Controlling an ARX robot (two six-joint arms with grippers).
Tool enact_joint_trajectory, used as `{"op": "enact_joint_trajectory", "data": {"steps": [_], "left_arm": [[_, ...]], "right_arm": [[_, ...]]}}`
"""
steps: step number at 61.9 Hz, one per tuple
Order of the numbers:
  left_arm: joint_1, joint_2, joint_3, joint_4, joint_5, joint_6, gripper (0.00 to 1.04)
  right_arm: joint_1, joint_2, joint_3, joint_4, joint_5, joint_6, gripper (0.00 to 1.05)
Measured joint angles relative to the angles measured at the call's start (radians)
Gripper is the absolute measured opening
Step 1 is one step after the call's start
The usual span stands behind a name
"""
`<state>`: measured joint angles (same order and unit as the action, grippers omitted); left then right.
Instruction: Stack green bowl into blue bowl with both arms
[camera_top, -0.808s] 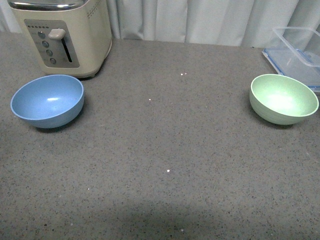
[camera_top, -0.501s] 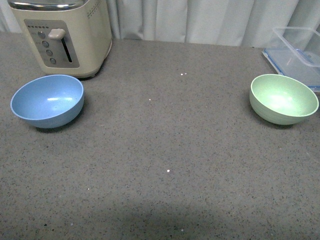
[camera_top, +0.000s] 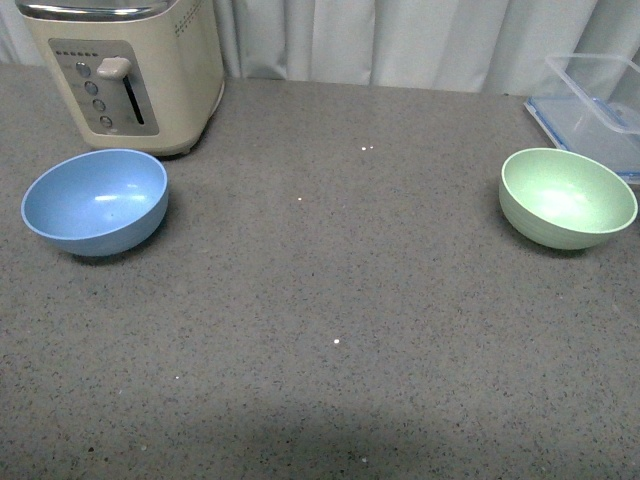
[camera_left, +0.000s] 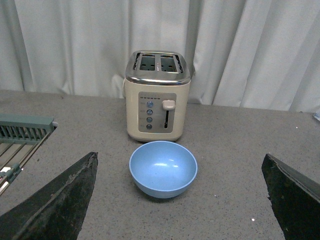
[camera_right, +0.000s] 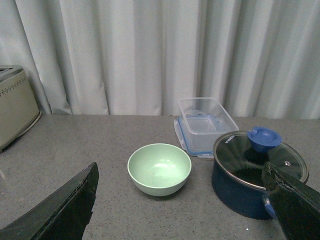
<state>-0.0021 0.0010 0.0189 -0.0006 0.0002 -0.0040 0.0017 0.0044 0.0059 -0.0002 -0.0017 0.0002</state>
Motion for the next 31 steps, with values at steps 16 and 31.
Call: {"op": "enact_joint_trajectory", "data": {"steps": [16, 31], "left_arm": [[0.000, 0.000, 0.000, 0.000, 0.000, 0.000, 0.98], [0.000, 0.000, 0.000, 0.000, 0.000, 0.000, 0.98]], "right_arm": [[0.000, 0.000, 0.000, 0.000, 0.000, 0.000, 0.96], [0.000, 0.000, 0.000, 0.000, 0.000, 0.000, 0.96]]}}
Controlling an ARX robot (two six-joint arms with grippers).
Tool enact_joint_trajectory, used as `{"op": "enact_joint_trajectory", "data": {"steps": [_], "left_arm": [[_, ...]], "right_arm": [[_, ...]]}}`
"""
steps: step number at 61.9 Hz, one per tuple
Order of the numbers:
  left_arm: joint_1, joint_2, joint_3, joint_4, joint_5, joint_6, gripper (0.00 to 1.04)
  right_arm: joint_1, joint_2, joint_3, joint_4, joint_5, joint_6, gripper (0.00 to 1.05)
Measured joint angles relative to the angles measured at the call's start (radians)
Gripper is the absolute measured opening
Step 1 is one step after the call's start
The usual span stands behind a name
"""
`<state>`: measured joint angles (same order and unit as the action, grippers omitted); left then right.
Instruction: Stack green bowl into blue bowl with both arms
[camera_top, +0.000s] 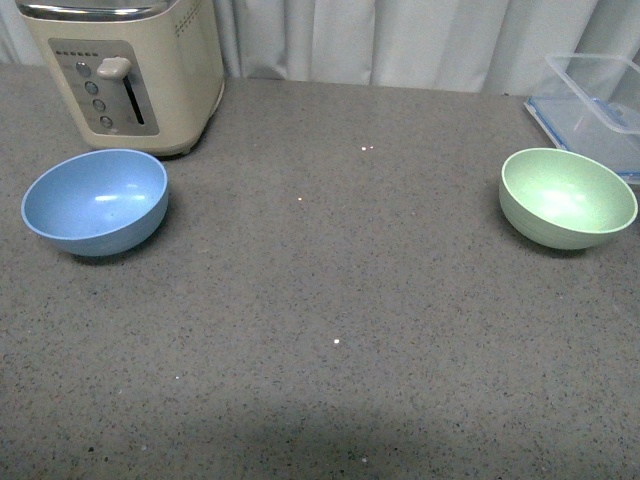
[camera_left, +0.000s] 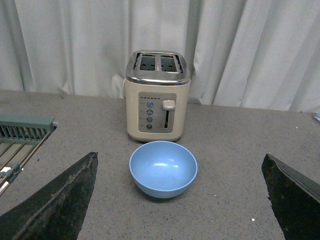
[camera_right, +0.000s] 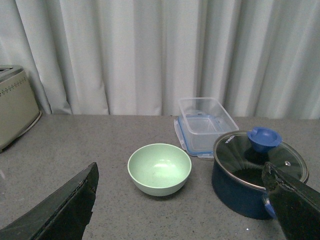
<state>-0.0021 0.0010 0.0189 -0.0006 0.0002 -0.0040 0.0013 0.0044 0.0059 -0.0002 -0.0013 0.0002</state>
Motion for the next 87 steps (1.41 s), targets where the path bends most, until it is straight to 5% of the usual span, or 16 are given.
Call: {"op": "enact_joint_trajectory", "data": {"steps": [87], "left_arm": [[0.000, 0.000, 0.000, 0.000, 0.000, 0.000, 0.98]], "right_arm": [[0.000, 0.000, 0.000, 0.000, 0.000, 0.000, 0.96]]}}
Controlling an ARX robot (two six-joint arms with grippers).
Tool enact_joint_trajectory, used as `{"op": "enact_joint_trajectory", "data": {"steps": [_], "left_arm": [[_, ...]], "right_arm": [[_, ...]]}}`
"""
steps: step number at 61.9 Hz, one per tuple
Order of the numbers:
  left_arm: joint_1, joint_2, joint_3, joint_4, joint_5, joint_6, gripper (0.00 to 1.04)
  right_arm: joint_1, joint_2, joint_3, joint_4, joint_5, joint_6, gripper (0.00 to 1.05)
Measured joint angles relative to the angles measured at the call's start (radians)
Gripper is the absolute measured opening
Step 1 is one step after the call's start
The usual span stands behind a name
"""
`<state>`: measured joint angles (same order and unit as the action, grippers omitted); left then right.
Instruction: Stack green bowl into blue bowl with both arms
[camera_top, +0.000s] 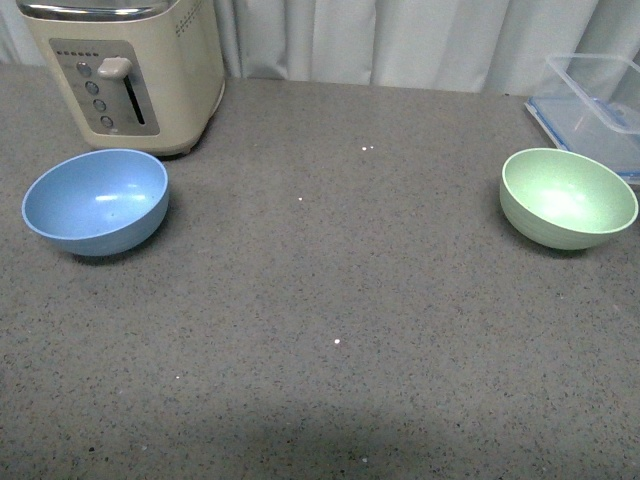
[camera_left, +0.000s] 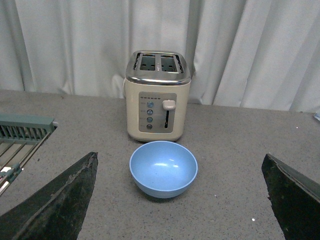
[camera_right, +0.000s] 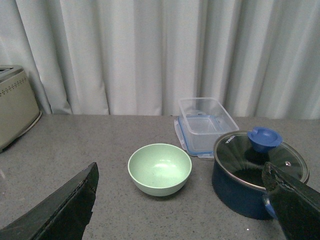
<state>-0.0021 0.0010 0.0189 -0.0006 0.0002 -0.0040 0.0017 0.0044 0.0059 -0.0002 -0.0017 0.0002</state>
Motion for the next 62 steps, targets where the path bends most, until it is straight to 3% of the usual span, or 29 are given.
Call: {"op": "enact_joint_trajectory", "data": {"steps": [10, 16, 19, 26, 34, 46, 62], "left_arm": [[-0.001, 0.002, 0.001, -0.001, -0.008, 0.000, 0.98], [-0.056, 0.154, 0.056, -0.131, -0.261, -0.134, 0.98], [-0.038, 0.331, 0.068, -0.059, -0.298, -0.222, 0.98], [-0.034, 0.692, 0.126, 0.209, -0.264, -0.313, 0.98], [-0.050, 1.046, 0.230, 0.348, -0.254, -0.413, 0.98], [-0.084, 1.409, 0.404, 0.313, -0.259, -0.560, 0.98], [-0.090, 1.621, 0.556, 0.285, -0.233, -0.679, 0.98]], "right_arm": [[0.000, 0.000, 0.000, 0.000, 0.000, 0.000, 0.96], [0.000, 0.000, 0.000, 0.000, 0.001, 0.000, 0.96], [0.000, 0.000, 0.000, 0.000, 0.000, 0.000, 0.96], [0.000, 0.000, 0.000, 0.000, 0.000, 0.000, 0.96], [0.000, 0.000, 0.000, 0.000, 0.000, 0.000, 0.96], [0.000, 0.000, 0.000, 0.000, 0.000, 0.000, 0.96], [0.000, 0.000, 0.000, 0.000, 0.000, 0.000, 0.96]]}}
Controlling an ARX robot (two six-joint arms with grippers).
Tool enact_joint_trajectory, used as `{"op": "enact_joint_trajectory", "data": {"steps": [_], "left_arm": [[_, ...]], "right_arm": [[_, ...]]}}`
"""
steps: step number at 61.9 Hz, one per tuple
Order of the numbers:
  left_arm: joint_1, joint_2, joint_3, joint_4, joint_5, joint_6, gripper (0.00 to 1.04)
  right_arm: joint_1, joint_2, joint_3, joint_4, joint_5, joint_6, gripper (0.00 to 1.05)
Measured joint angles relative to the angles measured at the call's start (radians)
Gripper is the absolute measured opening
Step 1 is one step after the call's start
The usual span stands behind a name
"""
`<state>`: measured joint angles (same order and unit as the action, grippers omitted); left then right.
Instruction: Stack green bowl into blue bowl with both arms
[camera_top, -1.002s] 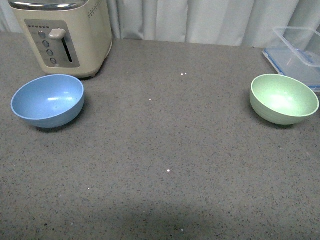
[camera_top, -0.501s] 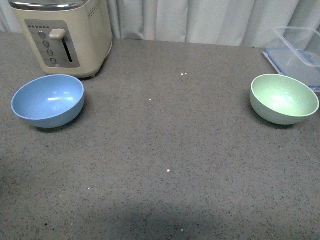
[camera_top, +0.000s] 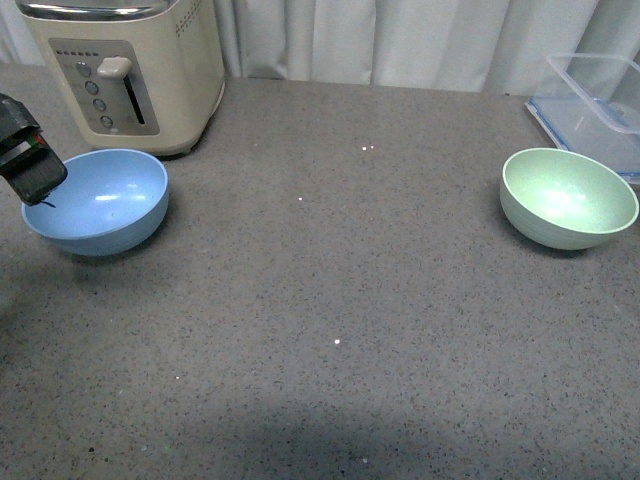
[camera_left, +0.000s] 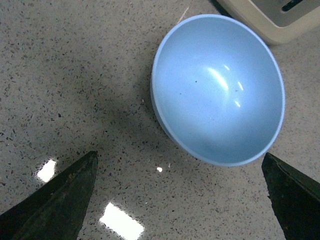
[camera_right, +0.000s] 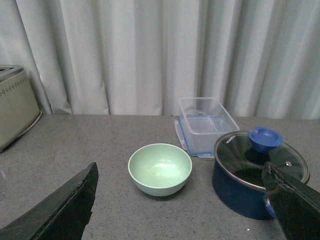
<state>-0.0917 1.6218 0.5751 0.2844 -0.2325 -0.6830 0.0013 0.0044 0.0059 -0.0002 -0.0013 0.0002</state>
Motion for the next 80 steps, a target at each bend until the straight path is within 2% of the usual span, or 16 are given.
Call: {"op": "enact_joint_trajectory", "data": {"steps": [41, 57, 75, 80], "left_arm": [[0.052, 0.334, 0.240, -0.126, 0.048, -0.158, 0.98], [0.077, 0.367, 0.289, -0.135, 0.057, -0.190, 0.98], [0.082, 0.367, 0.302, -0.149, 0.076, -0.186, 0.55], [0.082, 0.367, 0.307, -0.153, 0.080, -0.186, 0.36]], "right_arm": [[0.000, 0.000, 0.000, 0.000, 0.000, 0.000, 0.96], [0.000, 0.000, 0.000, 0.000, 0.000, 0.000, 0.96], [0.000, 0.000, 0.000, 0.000, 0.000, 0.000, 0.96], [0.000, 0.000, 0.000, 0.000, 0.000, 0.000, 0.96]]}}
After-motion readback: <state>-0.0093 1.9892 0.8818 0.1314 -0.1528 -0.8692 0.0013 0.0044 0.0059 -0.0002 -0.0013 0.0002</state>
